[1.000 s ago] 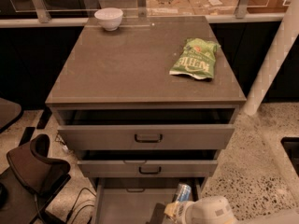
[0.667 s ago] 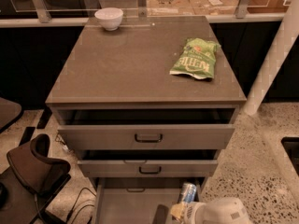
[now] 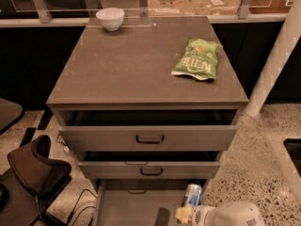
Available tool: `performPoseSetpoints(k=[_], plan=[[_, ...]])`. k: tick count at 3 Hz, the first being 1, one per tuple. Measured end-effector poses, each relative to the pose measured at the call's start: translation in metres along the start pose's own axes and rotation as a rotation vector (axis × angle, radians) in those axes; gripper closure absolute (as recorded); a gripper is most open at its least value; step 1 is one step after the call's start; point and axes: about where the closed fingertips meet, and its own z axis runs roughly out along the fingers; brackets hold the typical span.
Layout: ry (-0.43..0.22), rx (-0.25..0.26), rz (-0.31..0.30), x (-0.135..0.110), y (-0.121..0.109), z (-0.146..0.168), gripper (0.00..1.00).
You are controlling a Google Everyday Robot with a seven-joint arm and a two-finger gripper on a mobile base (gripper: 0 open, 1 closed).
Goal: Pick redbull can from bottom drawer and place on counter
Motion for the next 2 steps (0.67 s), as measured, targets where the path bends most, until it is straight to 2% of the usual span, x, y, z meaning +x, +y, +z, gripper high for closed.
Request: performPoseSetpoints(k=[1, 2], plan=[[0.002, 0.021, -0.011, 0.008, -0.005, -0.003, 1.00], [0.038, 0.099, -0.062, 0.024, -0.027, -0.027, 1.00]])
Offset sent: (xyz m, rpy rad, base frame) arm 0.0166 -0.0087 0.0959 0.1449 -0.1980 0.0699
